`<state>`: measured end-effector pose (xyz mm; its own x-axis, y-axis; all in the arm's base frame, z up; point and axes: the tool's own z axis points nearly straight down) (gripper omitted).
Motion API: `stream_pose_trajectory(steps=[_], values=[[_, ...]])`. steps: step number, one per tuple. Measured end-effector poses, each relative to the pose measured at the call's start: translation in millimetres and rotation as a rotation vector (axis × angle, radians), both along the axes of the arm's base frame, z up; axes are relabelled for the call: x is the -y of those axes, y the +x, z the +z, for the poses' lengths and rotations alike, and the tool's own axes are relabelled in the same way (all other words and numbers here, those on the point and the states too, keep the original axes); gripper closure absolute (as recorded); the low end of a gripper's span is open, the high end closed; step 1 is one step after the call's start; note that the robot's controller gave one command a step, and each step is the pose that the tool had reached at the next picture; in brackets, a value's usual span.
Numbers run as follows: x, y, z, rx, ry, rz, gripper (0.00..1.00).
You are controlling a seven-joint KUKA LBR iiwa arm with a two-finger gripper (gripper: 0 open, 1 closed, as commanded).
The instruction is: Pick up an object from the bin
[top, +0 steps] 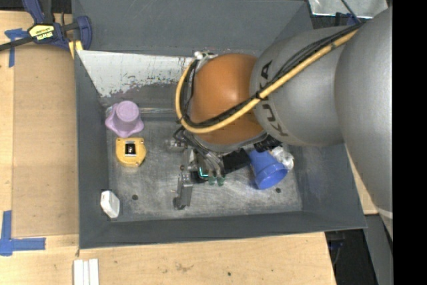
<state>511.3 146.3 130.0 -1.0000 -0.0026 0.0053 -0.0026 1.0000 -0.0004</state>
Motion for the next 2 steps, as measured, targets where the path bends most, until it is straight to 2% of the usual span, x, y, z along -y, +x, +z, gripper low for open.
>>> stream_pose_trajectory(steps=[1, 2], values=[[0.5, 2.1, 3.4, 0.007, 0.001, -0.002, 0.00], [-6.8, 39.5, -17.2, 0.012, 0.002, 0.063, 0.00]])
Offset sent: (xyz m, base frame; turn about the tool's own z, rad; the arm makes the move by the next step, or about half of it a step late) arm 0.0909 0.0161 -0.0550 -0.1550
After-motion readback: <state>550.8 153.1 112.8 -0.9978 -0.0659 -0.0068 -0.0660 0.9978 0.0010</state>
